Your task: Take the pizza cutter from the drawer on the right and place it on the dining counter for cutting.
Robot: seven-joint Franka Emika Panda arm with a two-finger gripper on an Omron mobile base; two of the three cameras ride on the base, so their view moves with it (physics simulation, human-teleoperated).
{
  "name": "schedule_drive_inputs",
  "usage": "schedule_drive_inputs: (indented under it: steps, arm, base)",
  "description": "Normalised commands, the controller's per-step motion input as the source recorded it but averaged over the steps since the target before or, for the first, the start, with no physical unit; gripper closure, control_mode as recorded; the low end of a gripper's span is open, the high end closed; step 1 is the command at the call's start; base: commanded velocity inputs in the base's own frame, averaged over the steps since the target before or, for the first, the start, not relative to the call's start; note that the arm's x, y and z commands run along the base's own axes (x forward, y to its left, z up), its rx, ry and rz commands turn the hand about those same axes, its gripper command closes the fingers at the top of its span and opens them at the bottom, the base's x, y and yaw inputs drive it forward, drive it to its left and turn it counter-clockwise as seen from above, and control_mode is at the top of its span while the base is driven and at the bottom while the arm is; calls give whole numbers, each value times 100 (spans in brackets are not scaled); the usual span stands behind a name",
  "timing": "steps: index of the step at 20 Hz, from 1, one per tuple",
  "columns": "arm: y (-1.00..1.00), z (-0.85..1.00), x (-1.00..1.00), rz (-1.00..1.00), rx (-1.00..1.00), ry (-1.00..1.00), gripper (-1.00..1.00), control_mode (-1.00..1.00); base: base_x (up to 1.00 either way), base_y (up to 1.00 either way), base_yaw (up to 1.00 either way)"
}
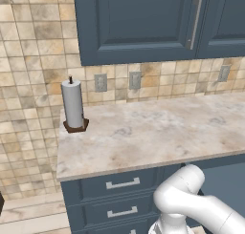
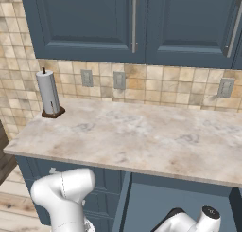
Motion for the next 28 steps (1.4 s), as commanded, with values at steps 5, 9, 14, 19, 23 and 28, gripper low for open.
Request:
schedule_drive_inputs:
  steps: [5, 9, 14, 19, 23, 28]
  arm:
    - [0, 0, 0, 0, 0, 0, 100, -100]
    - [0, 0, 0, 0, 0, 0, 100, -100]
    - [0, 0, -1, 0, 0, 0, 100, -100]
    - [0, 0, 0, 0, 0, 0, 100, -100]
    - [0, 0, 0, 1, 0, 0, 100, -100]
    - [0, 37, -11, 5, 0, 0, 100, -100]
  base:
    - [0, 0, 0]
    - [0, 0, 0]
    - [0, 0, 0]
    - [0, 0, 0]
    - [0, 0, 0]
    - [0, 0, 0]
